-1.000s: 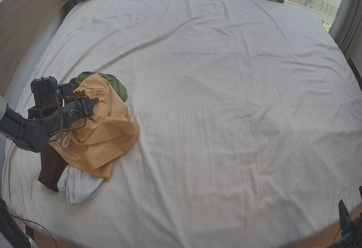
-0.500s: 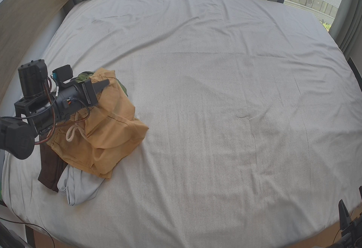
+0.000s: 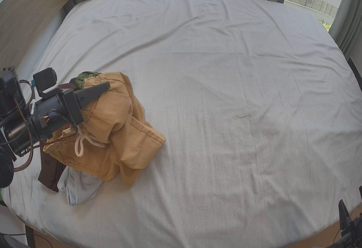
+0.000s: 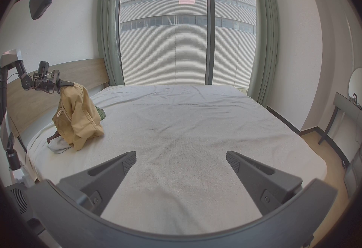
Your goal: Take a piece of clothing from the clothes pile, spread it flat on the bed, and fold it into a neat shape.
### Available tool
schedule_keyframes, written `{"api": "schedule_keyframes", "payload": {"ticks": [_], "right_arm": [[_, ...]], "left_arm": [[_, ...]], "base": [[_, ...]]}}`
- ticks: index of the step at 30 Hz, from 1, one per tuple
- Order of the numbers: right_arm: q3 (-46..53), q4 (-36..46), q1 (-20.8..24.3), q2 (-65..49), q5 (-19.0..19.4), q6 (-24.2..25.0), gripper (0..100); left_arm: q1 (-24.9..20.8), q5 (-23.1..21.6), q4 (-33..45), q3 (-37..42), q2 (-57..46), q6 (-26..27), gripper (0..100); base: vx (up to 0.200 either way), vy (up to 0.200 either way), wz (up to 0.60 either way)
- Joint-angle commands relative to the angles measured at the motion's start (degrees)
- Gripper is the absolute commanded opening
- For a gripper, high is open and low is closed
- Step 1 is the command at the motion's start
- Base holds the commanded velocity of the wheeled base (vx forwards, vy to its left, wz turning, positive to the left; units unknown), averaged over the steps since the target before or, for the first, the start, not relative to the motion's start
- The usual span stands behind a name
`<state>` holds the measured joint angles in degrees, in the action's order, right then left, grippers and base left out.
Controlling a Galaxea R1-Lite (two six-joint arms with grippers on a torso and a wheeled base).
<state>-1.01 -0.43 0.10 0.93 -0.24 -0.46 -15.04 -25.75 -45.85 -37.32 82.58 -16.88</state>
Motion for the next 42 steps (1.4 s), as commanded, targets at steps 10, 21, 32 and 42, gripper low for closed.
{"api": "schedule_keyframes", "payload": {"ticks": [10,21,32,42], "right_arm": [[1.01,-0.01,-0.01,-0.93,-0.02,0.2,100],[1.01,-0.01,-0.1,-0.93,-0.02,0.2,100],[1.01,0.08,-0.1,-0.93,-0.02,0.11,100],[1.01,-0.01,-0.01,-0.93,-0.02,0.11,100]], "left_arm": [[-8.07,-0.97,-6.62,0.05,1.0,0.54,0],[-13.08,-2.47,-11.98,0.93,2.24,3.52,0],[-19.85,7.2,-19.98,-9.09,12.69,1.59,0],[-23.54,12.74,-35.27,-16.21,23.86,-3.51,0]], "base": [[0.0,0.0,0.0],[0.0,0.0,0.0],[0.0,0.0,0.0],[0.0,0.0,0.0]]}}
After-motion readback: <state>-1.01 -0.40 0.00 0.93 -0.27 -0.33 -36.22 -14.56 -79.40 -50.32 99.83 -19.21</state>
